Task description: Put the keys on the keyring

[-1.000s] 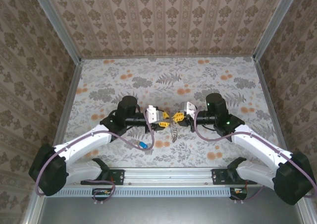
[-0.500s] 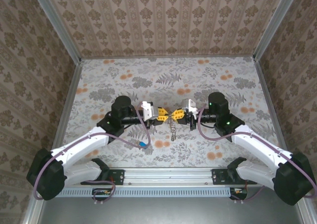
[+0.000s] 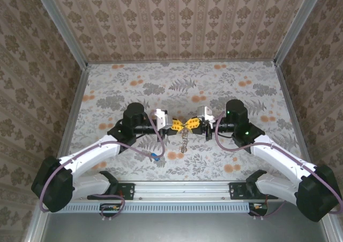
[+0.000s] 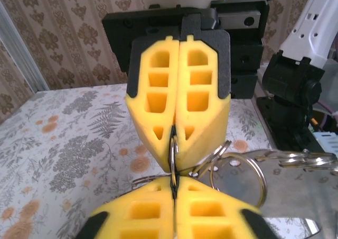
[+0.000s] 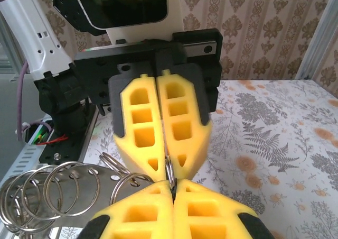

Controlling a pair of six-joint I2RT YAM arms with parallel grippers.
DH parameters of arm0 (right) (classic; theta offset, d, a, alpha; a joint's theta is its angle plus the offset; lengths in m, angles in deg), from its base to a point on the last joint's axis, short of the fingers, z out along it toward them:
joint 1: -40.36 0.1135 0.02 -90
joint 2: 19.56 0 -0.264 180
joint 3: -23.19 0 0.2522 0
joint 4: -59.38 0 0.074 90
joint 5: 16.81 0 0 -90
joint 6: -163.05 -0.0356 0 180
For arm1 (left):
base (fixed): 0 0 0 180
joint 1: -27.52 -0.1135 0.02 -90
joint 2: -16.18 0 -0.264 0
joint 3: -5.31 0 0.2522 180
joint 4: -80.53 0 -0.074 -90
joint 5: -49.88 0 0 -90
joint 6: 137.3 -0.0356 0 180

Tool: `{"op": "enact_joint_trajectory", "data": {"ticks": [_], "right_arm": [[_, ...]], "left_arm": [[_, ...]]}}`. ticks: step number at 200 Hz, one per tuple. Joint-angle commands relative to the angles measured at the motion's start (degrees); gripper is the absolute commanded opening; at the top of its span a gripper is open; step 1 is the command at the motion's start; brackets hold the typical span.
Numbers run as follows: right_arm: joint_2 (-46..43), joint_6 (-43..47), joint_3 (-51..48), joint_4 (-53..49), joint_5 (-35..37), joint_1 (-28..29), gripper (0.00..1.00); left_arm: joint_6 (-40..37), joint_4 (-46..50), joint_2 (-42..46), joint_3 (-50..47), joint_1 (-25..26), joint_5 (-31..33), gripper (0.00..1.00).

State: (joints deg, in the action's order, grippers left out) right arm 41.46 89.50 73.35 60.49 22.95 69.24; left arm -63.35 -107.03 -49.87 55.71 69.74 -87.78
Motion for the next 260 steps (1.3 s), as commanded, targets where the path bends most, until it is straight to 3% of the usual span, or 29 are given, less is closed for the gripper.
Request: {"op": "enact_joint_trajectory", "data": {"ticks": [1, 15, 26, 46, 61, 71, 116, 260], "right_arm": [[-1.30, 0.86, 0.11, 0.25, -2.03, 0.38, 0.00], [-1.83, 4.23, 0.77, -4.82, -0.80, 0.38, 0.00], [-2.50, 7.13, 1.25, -9.00, 0.82, 0.29, 0.09], [-3.35, 13.44, 3.21, -18.04, 2.79, 0.25, 0.13], [-3.31, 16.83, 4.93, -23.19, 3.63, 0.21, 0.22], [-3.32, 17.88, 5.72, -24.97, 4.28, 0.21, 0.28], [-2.13, 20.72, 8.91, -29.26, 5.98, 0.21, 0.34], [0.33, 24.62, 12.21, -32.40, 12.91, 5.20, 0.25]], "left_arm": [[-0.40, 0.06, 0.30, 2.20, -0.04, -2.66, 0.00], [-1.50, 1.24, 1.44, 1.96, -0.12, -1.21, 0.00], [-2.65, 3.23, 2.26, 2.19, -0.14, 0.29, 0.00], [-3.82, 6.80, 3.92, 2.60, -0.18, 2.73, 0.00], [-4.84, 9.29, 4.51, 3.17, -0.14, 3.18, 0.00], [-6.00, 11.55, 4.52, 3.85, -0.12, 3.06, 0.00], [-9.95, 18.21, 2.74, 6.50, 1.16, 3.92, 0.00], [-11.02, 21.59, -0.56, 9.39, 2.96, 3.84, 0.00]]}}
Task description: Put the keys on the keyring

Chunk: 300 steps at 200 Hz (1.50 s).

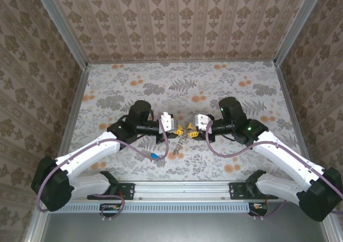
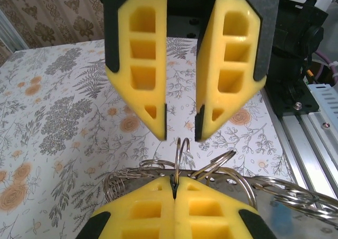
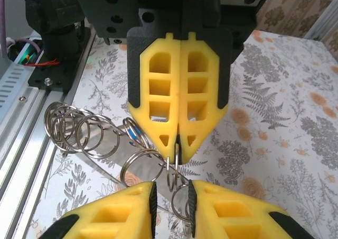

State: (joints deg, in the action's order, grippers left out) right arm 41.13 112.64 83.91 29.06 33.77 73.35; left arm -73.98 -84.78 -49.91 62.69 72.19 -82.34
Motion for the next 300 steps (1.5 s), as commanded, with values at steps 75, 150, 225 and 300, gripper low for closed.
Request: {"op": "enact_joint_trajectory", "data": {"ticks": [75, 150, 225, 300], "right_arm": [[0.72, -1.57, 0.64, 2.76, 2.87, 1.81, 0.00], [-0.39, -16.52, -7.70, 24.81, 0.62, 1.65, 0.00], [-0.74, -20.41, -9.96, 30.14, 0.07, 0.41, 0.00], [-0.40, -21.65, -10.31, 31.69, -1.29, 0.31, 0.00]], "left_arm": [[1.70, -2.22, -0.67, 2.17, 0.46, -1.03, 0.00], [5.14, -6.32, 0.14, -0.61, 0.06, -0.33, 0.18], [8.61, -10.56, 4.31, -5.58, -2.16, 0.62, 0.40], [9.71, -13.21, 3.68, -4.91, -2.40, -0.04, 0.24]]}}
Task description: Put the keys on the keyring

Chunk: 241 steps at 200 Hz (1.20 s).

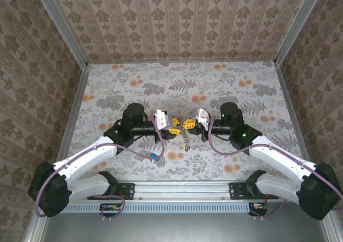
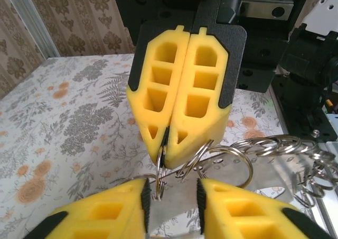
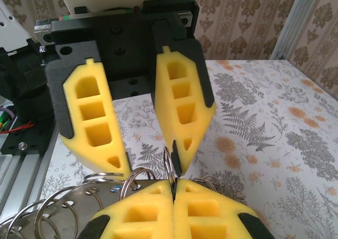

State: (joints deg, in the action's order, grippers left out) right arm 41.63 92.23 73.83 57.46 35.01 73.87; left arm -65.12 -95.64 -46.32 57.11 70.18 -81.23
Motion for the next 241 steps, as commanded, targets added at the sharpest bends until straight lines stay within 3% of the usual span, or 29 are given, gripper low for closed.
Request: {"op": "enact_joint_trajectory", "data": {"ticks": [1, 39, 82, 92, 125, 185, 241], "right_arm": [[-0.90, -1.24, -0.23, 3.29, -2.53, -0.21, 0.00], [-1.33, -1.25, -0.28, 2.77, -2.86, -0.21, 0.00], [-2.53, 2.34, -0.01, -2.01, -2.49, -0.21, 0.00], [-2.86, 4.46, 0.83, -5.63, -1.92, -0.21, 0.11], [-3.38, 10.62, 3.68, -14.03, -1.03, -0.16, 0.22], [-0.87, 10.74, 4.84, -13.97, -2.03, 0.53, 0.30], [0.92, 10.70, 4.86, -13.08, -0.68, 2.12, 0.30]], "left_arm": [[0.82, -2.32, 0.10, 0.69, -0.38, -1.21, 0.23], [-0.52, -1.04, 0.09, 1.07, -0.42, -2.09, 0.00], [-3.89, 4.58, 1.23, 2.04, -0.43, 0.00, 0.00], [-5.88, 7.41, 1.41, 2.91, -0.37, 0.30, 0.00], [-12.38, 15.93, 1.42, 5.96, 0.90, 2.39, 0.00], [-12.75, 15.06, 0.69, 6.62, 1.64, 1.53, 0.00], [-12.06, 13.99, 0.54, 6.76, 2.00, 0.94, 0.00]]}}
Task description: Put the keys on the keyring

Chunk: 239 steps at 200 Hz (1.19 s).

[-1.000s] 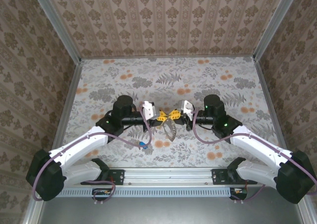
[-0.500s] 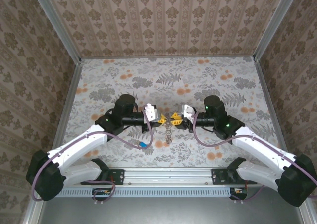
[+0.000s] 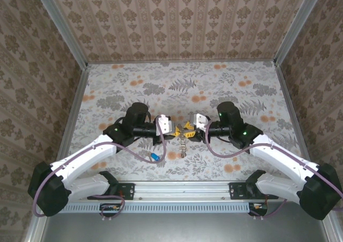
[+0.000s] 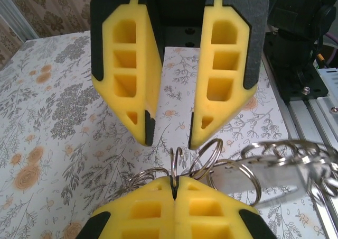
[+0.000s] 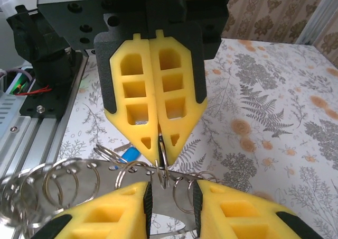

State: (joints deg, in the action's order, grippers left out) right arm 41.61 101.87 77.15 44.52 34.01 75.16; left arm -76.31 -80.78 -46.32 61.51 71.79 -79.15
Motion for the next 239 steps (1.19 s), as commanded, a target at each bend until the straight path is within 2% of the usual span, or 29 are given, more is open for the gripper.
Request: {"op": "enact_joint_trajectory", "data": {"ticks": [1, 34, 52, 84, 100, 129, 153, 166, 194, 214, 239], "right_arm": [[0.96, 1.06, 1.54, -0.13, 0.33, 0.90, 0.30], [2.00, 1.06, 1.81, 0.14, 0.83, 1.91, 0.24], [2.37, 0.31, 1.63, 1.03, 1.20, 2.11, 0.23], [0.37, -1.03, -0.41, 3.99, 4.08, 1.95, 0.35], [-1.29, -2.64, -2.06, 6.70, 7.76, 1.43, 0.41], [-3.67, -3.28, -4.34, 9.99, 11.22, 0.22, 0.46], [-0.67, 1.99, -1.51, 2.84, 7.41, 0.07, 0.46], [2.52, 3.24, 0.06, 0.81, 4.29, 0.79, 0.43], [9.31, 7.20, 0.74, 3.68, 5.58, 6.05, 0.43], [15.49, 7.92, 2.05, 6.59, 6.60, 9.64, 0.44], [23.95, 9.19, 4.48, 8.56, 8.14, 14.10, 0.44]], "left_arm": [[-0.87, -0.88, 0.54, 2.38, 0.38, -1.14, 0.00], [0.23, -1.72, 0.36, 2.27, 0.44, -1.06, 0.00], [0.58, -2.15, 0.27, 2.26, 0.39, -1.18, 0.00], [0.00, -0.22, 1.16, 2.20, 0.35, 1.77, 0.00], [-0.65, 2.72, 3.11, 2.12, -0.29, 8.34, 0.00], [-4.41, 10.82, 8.13, 2.64, -5.33, 10.54, 0.00], [-7.57, 15.07, 12.63, 2.16, -10.74, 10.72, 0.00], [-10.84, 18.82, 14.18, 3.06, -13.03, 10.81, 0.00], [-17.73, 26.79, 15.22, 5.62, -17.71, 10.29, 0.00], [-20.44, 31.79, 14.66, 7.48, -24.18, 8.54, 0.00], [-21.08, 33.39, 14.77, 7.36, -27.48, 11.89, 0.00]]}}
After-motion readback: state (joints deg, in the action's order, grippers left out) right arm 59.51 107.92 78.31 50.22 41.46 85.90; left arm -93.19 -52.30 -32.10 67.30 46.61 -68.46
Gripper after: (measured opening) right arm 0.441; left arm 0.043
